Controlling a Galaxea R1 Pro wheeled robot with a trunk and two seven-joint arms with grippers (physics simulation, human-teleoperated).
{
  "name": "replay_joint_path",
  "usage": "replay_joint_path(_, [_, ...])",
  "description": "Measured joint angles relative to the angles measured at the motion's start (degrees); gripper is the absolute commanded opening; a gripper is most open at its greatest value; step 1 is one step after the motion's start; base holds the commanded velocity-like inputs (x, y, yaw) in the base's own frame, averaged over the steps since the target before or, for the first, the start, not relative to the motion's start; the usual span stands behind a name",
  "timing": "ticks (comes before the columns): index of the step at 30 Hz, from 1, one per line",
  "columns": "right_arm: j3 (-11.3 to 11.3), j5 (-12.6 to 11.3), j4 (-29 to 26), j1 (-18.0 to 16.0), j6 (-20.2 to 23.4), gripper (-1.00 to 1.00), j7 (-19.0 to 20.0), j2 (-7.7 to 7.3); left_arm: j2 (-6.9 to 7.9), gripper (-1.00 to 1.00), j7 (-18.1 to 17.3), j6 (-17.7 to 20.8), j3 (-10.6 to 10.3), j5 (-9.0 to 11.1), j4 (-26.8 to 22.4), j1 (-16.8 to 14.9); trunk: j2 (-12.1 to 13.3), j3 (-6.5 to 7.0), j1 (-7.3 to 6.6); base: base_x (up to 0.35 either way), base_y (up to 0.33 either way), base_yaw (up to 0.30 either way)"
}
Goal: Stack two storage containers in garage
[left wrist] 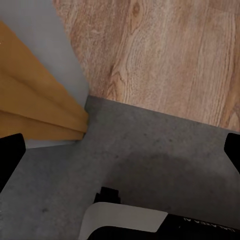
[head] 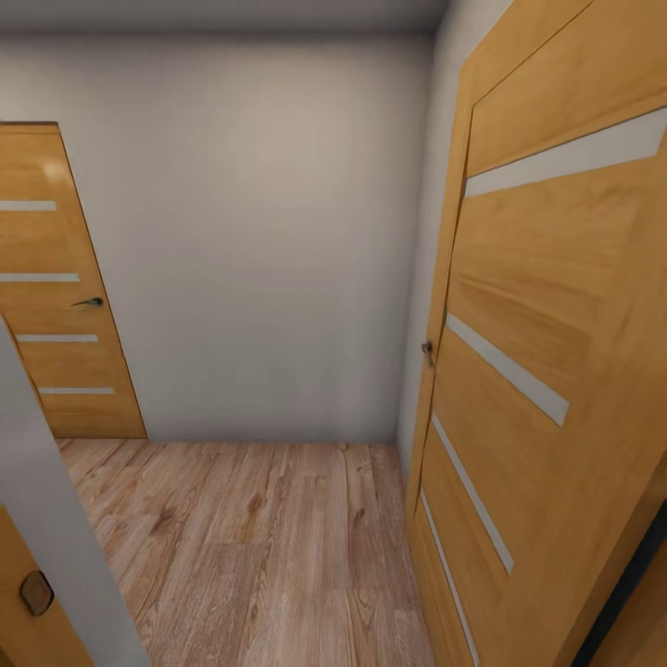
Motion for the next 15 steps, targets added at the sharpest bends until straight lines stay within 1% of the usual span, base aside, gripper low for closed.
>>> replay_joint_path(8, [0.00, 0.01, 0.00, 0.00, 0.00, 1.00, 0.00, -0.01, 0.04, 1.00, 0.00, 0.11, 0.12, -0.02, 0.00, 0.00, 0.00, -0.01, 0.00, 0.000, 0.000, 0.000])
replay_joint_path(15, [0.00, 0.02, 0.00, 0.00, 0.00, 1.00, 0.00, -0.01, 0.04, 1.00, 0.04, 0.12, 0.13, -0.02, 0.00, 0.00, 0.00, -0.37, 0.00, 0.000, 0.000, 0.000])
